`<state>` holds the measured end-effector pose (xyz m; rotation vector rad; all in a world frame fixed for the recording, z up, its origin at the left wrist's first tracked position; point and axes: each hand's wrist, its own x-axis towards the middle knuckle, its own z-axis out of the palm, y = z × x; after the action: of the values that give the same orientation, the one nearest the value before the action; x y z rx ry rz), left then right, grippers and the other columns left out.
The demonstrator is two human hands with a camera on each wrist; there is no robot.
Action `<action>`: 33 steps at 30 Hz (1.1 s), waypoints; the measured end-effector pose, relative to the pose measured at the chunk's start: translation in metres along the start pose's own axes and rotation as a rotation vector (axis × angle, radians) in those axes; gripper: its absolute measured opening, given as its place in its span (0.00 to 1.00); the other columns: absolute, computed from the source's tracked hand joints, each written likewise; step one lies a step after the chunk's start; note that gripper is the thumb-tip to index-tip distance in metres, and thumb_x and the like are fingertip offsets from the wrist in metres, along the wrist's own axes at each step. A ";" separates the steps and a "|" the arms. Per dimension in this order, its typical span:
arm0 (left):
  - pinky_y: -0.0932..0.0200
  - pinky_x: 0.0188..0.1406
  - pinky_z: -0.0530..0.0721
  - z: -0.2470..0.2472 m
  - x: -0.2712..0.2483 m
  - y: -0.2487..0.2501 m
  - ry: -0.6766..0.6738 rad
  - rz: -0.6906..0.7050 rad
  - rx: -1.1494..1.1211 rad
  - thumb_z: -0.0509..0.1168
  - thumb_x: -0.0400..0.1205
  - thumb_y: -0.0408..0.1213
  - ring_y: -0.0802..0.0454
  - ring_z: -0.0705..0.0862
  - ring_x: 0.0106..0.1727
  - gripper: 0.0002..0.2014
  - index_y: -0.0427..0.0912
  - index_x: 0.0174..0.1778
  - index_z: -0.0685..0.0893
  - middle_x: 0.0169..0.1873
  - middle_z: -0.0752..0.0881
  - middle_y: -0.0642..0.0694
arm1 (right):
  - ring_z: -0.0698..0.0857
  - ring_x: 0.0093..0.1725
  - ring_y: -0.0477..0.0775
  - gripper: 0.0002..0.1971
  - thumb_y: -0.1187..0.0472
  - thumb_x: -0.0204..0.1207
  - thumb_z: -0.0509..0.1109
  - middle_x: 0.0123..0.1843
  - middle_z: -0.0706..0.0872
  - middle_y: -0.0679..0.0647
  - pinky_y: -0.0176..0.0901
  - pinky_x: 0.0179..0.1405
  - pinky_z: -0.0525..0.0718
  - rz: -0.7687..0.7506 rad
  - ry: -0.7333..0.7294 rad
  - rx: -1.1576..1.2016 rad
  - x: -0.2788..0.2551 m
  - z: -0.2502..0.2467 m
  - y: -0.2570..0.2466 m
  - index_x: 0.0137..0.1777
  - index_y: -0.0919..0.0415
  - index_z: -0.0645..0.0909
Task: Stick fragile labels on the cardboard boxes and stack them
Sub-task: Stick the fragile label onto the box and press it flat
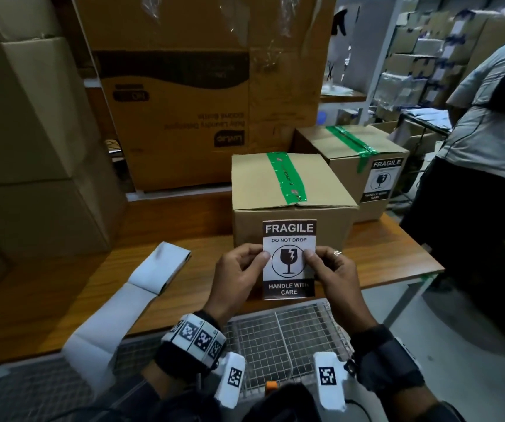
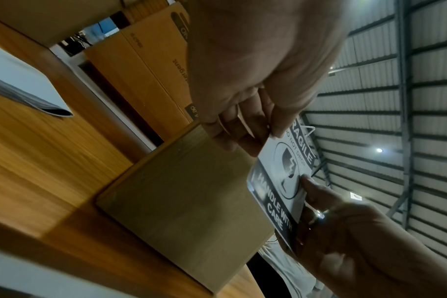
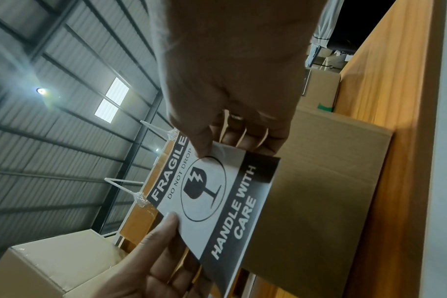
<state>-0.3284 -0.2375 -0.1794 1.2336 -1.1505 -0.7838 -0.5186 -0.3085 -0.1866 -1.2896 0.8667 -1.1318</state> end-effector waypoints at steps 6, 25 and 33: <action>0.60 0.49 0.92 -0.001 0.023 -0.001 0.033 0.111 0.320 0.69 0.87 0.42 0.61 0.90 0.55 0.14 0.48 0.68 0.87 0.56 0.92 0.53 | 0.93 0.53 0.58 0.10 0.62 0.87 0.67 0.52 0.94 0.59 0.46 0.45 0.93 -0.012 0.071 -0.004 0.010 -0.017 0.003 0.57 0.70 0.85; 0.48 0.61 0.80 0.066 0.078 0.068 -0.027 0.576 0.918 0.71 0.84 0.45 0.50 0.85 0.64 0.13 0.46 0.62 0.88 0.58 0.91 0.48 | 0.93 0.52 0.58 0.10 0.60 0.87 0.68 0.51 0.94 0.58 0.48 0.47 0.92 0.002 0.020 -0.040 0.036 -0.072 0.006 0.55 0.68 0.85; 0.47 0.68 0.79 0.105 0.099 0.073 -0.112 0.478 1.056 0.72 0.84 0.45 0.50 0.85 0.64 0.16 0.47 0.67 0.87 0.62 0.90 0.50 | 0.93 0.50 0.54 0.11 0.60 0.88 0.67 0.51 0.93 0.59 0.42 0.41 0.91 0.053 -0.038 0.014 0.045 -0.077 0.001 0.57 0.69 0.84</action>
<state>-0.4095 -0.3465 -0.0914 1.6381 -1.9642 0.1927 -0.5803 -0.3729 -0.1922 -1.2662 0.8587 -1.0671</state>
